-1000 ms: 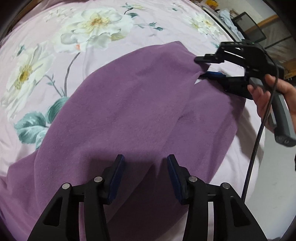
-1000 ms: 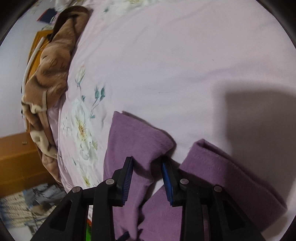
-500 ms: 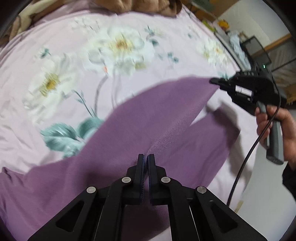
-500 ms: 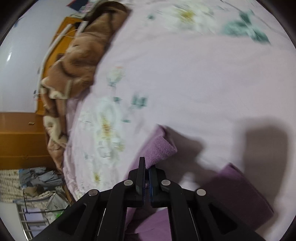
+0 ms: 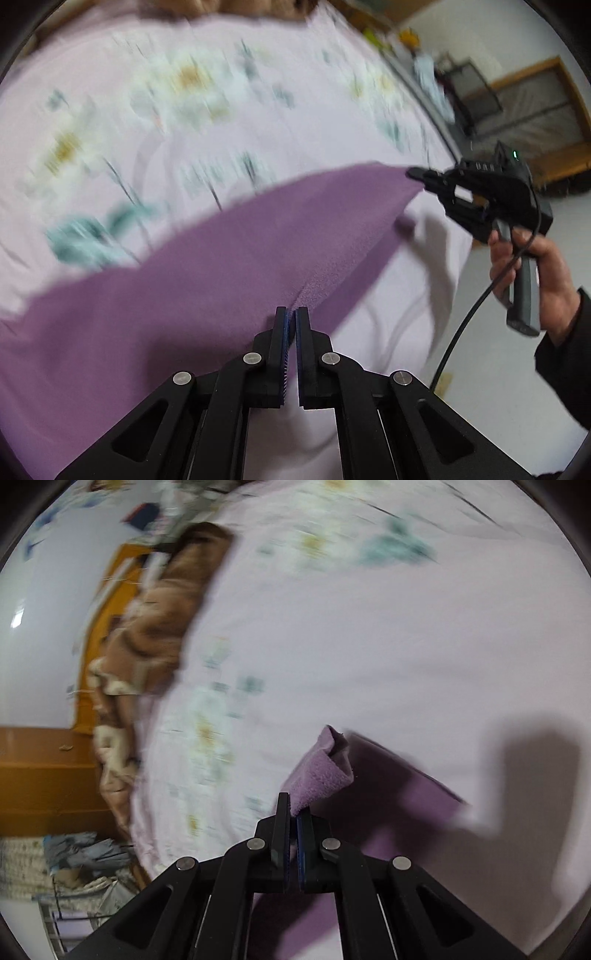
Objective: Fold clothes
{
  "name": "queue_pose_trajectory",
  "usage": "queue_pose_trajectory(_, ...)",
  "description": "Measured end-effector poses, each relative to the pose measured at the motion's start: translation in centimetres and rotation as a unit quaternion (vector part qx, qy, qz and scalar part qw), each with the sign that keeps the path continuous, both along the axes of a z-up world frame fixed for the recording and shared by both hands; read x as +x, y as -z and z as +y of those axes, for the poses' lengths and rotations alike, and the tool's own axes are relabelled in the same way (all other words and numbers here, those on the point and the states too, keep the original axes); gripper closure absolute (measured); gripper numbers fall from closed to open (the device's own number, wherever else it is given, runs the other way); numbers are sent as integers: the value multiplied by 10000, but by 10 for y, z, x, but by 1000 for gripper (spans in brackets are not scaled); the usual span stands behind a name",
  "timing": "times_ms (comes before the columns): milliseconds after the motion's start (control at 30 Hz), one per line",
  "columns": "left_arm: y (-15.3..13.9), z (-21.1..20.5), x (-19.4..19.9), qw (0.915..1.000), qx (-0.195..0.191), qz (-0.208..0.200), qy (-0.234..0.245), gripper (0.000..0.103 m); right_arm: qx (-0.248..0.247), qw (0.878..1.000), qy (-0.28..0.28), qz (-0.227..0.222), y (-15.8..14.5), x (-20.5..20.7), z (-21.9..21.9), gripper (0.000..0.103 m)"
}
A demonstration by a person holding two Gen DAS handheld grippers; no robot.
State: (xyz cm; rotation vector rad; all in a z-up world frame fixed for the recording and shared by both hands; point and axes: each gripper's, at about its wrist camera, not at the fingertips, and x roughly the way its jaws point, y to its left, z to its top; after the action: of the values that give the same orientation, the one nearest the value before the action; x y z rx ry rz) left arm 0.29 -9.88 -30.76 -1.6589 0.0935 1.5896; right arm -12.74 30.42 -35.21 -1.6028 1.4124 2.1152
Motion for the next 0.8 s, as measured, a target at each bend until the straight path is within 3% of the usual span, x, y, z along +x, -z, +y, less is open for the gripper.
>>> queue_pose_trajectory(33, 9, 4, 8, 9999, -58, -97, 116, 99, 14, 9998, 67, -204, 12, 11, 4, 100)
queue_pose_trajectory(133, 26, 12, 24, 9991, -186, -216, 315, 99, 28, 9997, 73, -241, 17, 20, 5, 100)
queue_pose_trajectory(400, 25, 16, 19, 9984, -230, -352, 386, 99, 153, 9992, 83, -349, 25, 40, 10, 96)
queue_pose_trajectory(567, 8, 18, 18, 9975, 127, -460, 522, 98, 647, 9973, 109, -343, 5, 44, 17, 92)
queue_pose_trajectory(667, -2, 17, 13, 9973, 307, -546, 374, 98, 977, 9948, 169, -239, -11, 47, 23, 87)
queue_pose_trajectory(800, -1, 22, -2, 9989, 202, -419, 52, 94, 841, 9961, 28, -248, -1, 39, 30, 80)
